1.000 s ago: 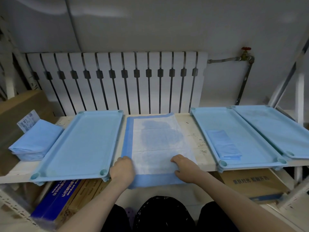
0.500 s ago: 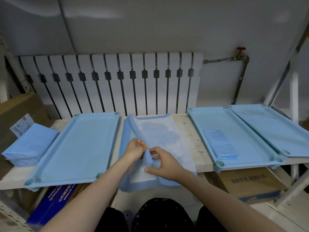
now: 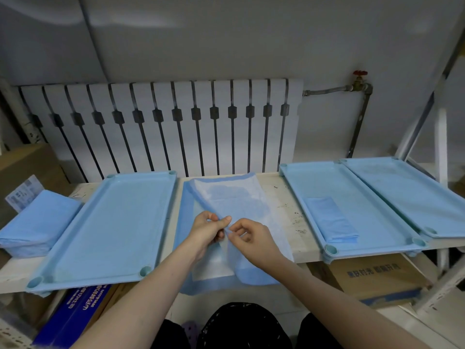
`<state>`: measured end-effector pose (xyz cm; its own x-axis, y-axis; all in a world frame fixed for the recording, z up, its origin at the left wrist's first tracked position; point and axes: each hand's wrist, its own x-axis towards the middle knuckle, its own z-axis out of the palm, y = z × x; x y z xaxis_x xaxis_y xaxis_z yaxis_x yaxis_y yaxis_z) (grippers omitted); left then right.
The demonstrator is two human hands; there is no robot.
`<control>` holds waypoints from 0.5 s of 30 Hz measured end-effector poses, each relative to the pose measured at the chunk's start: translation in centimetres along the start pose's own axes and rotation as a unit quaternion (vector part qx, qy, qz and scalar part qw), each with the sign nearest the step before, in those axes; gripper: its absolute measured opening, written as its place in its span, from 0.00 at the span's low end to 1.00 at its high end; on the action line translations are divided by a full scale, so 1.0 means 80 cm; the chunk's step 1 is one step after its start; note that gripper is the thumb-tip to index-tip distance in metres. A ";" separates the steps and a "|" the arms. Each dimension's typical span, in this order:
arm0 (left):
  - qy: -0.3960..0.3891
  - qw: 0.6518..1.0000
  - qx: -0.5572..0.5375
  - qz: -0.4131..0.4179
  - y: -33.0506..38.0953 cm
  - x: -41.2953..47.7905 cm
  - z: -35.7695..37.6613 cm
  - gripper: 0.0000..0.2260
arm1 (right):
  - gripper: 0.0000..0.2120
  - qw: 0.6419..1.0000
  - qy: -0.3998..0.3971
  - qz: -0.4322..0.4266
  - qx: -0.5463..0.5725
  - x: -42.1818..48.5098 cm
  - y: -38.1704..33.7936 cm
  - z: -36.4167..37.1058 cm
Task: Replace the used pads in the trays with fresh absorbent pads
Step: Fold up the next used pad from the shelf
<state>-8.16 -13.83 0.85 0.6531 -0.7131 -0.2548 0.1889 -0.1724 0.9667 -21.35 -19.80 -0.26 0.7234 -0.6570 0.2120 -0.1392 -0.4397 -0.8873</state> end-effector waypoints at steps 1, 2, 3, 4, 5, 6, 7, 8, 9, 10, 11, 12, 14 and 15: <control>-0.002 1.000 -0.002 -0.001 0.000 -0.001 0.002 0.14 | 0.06 1.000 0.013 0.010 -0.004 0.001 0.001 -0.001; -0.001 1.000 -0.004 -0.001 -0.001 -0.003 0.004 0.14 | 0.08 1.000 0.017 0.023 -0.001 0.003 0.000 -0.002; 0.001 1.000 -0.008 0.000 -0.001 -0.003 0.005 0.14 | 0.09 0.999 0.014 0.040 0.017 0.005 -0.001 -0.004; 0.004 1.000 -0.012 0.001 -0.001 -0.003 0.006 0.13 | 0.10 0.996 0.007 0.068 0.049 0.008 -0.002 -0.007; 0.006 1.000 -0.015 0.003 0.000 -0.004 0.007 0.12 | 0.11 0.990 -0.002 0.106 0.089 0.012 -0.002 -0.009; 0.006 1.000 -0.015 0.004 0.000 -0.005 0.008 0.11 | 0.13 0.979 -0.011 0.153 0.133 0.015 -0.003 -0.012; 0.004 1.000 -0.016 0.000 0.000 -0.005 0.008 0.11 | 0.15 0.965 -0.022 0.194 0.177 0.017 -0.003 -0.014; 0.001 1.000 -0.018 -0.007 -0.001 -0.005 0.008 0.12 | 0.18 0.950 -0.034 0.224 0.214 0.018 -0.002 -0.016; -0.002 1.000 -0.025 -0.017 -0.002 -0.007 0.008 0.12 | 0.19 0.940 -0.046 0.241 0.237 0.019 0.000 -0.016; -0.005 0.999 -0.026 -0.025 -0.003 -0.009 0.007 0.12 | 0.19 0.933 -0.056 0.254 0.249 0.017 0.001 -0.016; -0.011 0.999 -0.017 -0.030 -0.005 -0.010 0.005 0.12 | 0.18 0.927 -0.068 0.263 0.257 0.016 0.002 -0.015; -0.020 0.999 0.003 -0.033 -0.007 -0.012 0.004 0.13 | 0.15 0.922 -0.078 0.274 0.261 0.015 0.003 -0.014; -0.035 0.997 0.050 -0.038 -0.009 -0.018 -0.001 0.14 | 0.07 0.913 -0.090 0.297 0.266 0.012 0.004 -0.010; -0.042 0.996 0.067 -0.041 -0.010 -0.020 -0.003 0.14 | 0.04 0.908 -0.093 0.307 0.269 0.011 0.006 -0.008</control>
<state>-9.17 -12.40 0.46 0.5749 -0.7458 -0.3365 0.1365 -0.3181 0.9382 -21.24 -20.98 -0.20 0.7303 -0.5396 -0.4189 -0.2409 0.3704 -0.8971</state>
